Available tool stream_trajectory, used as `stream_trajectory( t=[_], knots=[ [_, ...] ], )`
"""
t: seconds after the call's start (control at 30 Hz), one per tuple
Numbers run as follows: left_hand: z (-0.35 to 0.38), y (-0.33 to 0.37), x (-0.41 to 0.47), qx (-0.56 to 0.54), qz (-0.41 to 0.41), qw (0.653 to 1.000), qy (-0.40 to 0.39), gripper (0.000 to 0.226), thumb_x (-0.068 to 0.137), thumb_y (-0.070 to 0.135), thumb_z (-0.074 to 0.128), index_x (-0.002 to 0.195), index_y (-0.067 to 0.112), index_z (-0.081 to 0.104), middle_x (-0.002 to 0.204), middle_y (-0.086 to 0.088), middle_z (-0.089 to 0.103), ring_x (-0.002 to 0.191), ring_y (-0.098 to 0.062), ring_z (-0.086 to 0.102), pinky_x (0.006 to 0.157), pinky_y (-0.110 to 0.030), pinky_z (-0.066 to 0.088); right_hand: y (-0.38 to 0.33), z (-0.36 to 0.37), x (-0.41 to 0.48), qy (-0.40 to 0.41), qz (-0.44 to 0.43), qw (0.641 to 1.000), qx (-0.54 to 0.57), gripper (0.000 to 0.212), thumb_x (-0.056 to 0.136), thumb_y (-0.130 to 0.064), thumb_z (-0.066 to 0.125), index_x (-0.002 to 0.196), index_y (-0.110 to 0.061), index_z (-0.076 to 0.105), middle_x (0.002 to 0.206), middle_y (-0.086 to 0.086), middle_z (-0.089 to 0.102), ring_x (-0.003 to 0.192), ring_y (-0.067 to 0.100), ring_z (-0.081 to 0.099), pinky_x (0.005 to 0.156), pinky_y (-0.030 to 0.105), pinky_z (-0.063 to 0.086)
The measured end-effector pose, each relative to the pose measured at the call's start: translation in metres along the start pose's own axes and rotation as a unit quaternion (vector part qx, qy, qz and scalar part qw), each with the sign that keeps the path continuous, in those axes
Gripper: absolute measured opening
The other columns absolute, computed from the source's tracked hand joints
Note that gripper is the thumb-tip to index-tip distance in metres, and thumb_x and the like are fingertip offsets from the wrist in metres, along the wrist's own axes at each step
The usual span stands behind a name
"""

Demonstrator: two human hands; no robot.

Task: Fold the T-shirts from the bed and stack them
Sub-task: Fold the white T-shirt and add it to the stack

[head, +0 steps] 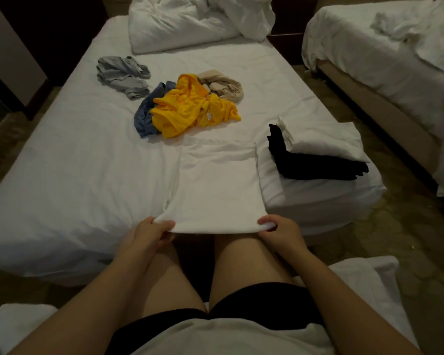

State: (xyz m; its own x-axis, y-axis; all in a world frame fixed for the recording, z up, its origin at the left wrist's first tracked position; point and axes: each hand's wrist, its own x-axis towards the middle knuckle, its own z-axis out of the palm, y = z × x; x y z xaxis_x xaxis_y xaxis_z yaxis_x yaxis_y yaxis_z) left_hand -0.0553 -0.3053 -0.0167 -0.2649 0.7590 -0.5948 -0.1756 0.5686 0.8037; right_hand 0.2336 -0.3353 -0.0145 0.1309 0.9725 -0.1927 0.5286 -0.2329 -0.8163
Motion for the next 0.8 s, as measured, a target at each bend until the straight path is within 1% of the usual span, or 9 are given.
stream_trajectory(
  t=[0.2, 0.27, 0.33, 0.43, 0.53, 0.6, 0.7, 0.73, 0.8],
  knots=[
    [-0.006, -0.01, -0.014, 0.057, 0.031, 0.998, 0.012, 0.03, 0.08, 0.0, 0.067, 0.106, -0.012, 0.056, 0.078, -0.015, 0.061, 0.063, -0.02, 0.058, 0.044, -0.016, 0.049, 0.002, 0.0, -0.012, 0.022, -0.036, 0.999, -0.028, 0.009, 0.082, -0.006, 0.062, 0.087, -0.01, 0.069, 0.081, -0.003, 0.06, 0.081, 0.012, 0.054, 0.064, 0.013, 0.036],
    [-0.004, -0.009, -0.019, 0.15, 0.111, 0.981, 0.044, 0.036, 0.08, 0.003, 0.069, 0.108, 0.001, 0.047, 0.083, -0.01, 0.058, 0.064, -0.017, 0.054, 0.044, -0.014, 0.045, 0.001, 0.001, -0.013, 0.036, -0.054, 0.997, -0.032, 0.008, 0.082, -0.005, 0.063, 0.085, -0.01, 0.069, 0.082, -0.002, 0.06, 0.082, 0.015, 0.054, 0.066, 0.016, 0.034],
    [-0.005, -0.009, -0.025, 0.18, 0.191, 0.965, 0.027, 0.041, 0.081, 0.002, 0.068, 0.112, 0.014, 0.044, 0.09, -0.005, 0.055, 0.071, -0.015, 0.053, 0.049, -0.011, 0.044, 0.001, 0.0, -0.012, 0.038, -0.078, 0.995, -0.04, 0.007, 0.083, -0.005, 0.064, 0.086, -0.009, 0.069, 0.084, -0.001, 0.058, 0.084, 0.015, 0.053, 0.068, 0.016, 0.032],
    [-0.007, -0.007, -0.029, 0.219, 0.24, 0.946, -0.007, 0.014, 0.083, 0.001, 0.064, 0.092, 0.012, 0.063, 0.082, -0.007, 0.06, 0.067, -0.012, 0.052, 0.053, -0.006, 0.042, 0.002, -0.003, -0.009, 0.04, -0.111, 0.991, -0.056, 0.005, 0.084, -0.008, 0.064, 0.085, -0.009, 0.068, 0.085, -0.004, 0.051, 0.088, 0.015, 0.048, 0.067, 0.012, 0.03],
    [-0.017, -0.004, -0.028, 0.239, 0.223, 0.944, -0.039, 0.016, 0.079, 0.009, 0.071, 0.077, 0.025, 0.072, 0.064, 0.004, 0.063, 0.06, -0.017, 0.056, 0.056, -0.019, 0.048, 0.004, -0.005, -0.01, 0.076, -0.116, 0.986, -0.098, 0.016, 0.087, -0.019, 0.059, 0.086, -0.007, 0.069, 0.097, -0.001, 0.048, 0.098, 0.015, 0.039, 0.074, 0.017, 0.025],
    [-0.025, -0.008, -0.026, 0.336, 0.255, 0.904, -0.063, 0.025, 0.071, 0.019, 0.079, 0.084, 0.038, 0.072, 0.073, 0.004, 0.067, 0.065, -0.017, 0.063, 0.066, -0.022, 0.053, 0.007, -0.007, -0.011, 0.085, -0.111, 0.983, -0.116, 0.027, 0.081, -0.028, 0.052, 0.085, -0.007, 0.069, 0.107, 0.005, 0.052, 0.107, 0.02, 0.041, 0.082, 0.016, 0.022],
    [-0.032, -0.014, -0.031, 0.416, 0.369, 0.83, -0.043, 0.029, 0.069, 0.017, 0.077, 0.093, 0.032, 0.071, 0.087, 0.002, 0.062, 0.079, -0.014, 0.06, 0.076, -0.003, 0.04, 0.012, -0.011, -0.014, 0.065, -0.11, 0.983, -0.129, 0.027, 0.078, -0.029, 0.051, 0.084, -0.008, 0.068, 0.118, 0.011, 0.055, 0.116, 0.027, 0.042, 0.09, 0.022, 0.024],
    [-0.033, -0.015, -0.031, 0.409, 0.4, 0.82, -0.033, 0.025, 0.07, 0.025, 0.071, 0.091, 0.038, 0.071, 0.085, 0.007, 0.061, 0.081, -0.012, 0.059, 0.077, -0.003, 0.038, 0.012, -0.012, -0.014, 0.06, -0.109, 0.985, -0.123, 0.025, 0.08, -0.028, 0.053, 0.084, -0.008, 0.067, 0.118, 0.011, 0.055, 0.116, 0.027, 0.043, 0.091, 0.023, 0.026],
    [-0.033, -0.012, -0.031, 0.362, 0.416, 0.834, -0.018, 0.023, 0.07, 0.034, 0.06, 0.082, 0.052, 0.066, 0.081, 0.018, 0.062, 0.081, -0.003, 0.058, 0.077, -0.009, 0.04, 0.008, -0.013, -0.012, 0.062, -0.115, 0.986, -0.103, 0.02, 0.083, -0.023, 0.055, 0.085, -0.006, 0.066, 0.117, 0.011, 0.056, 0.116, 0.022, 0.043, 0.09, 0.02, 0.025]
  ],
)
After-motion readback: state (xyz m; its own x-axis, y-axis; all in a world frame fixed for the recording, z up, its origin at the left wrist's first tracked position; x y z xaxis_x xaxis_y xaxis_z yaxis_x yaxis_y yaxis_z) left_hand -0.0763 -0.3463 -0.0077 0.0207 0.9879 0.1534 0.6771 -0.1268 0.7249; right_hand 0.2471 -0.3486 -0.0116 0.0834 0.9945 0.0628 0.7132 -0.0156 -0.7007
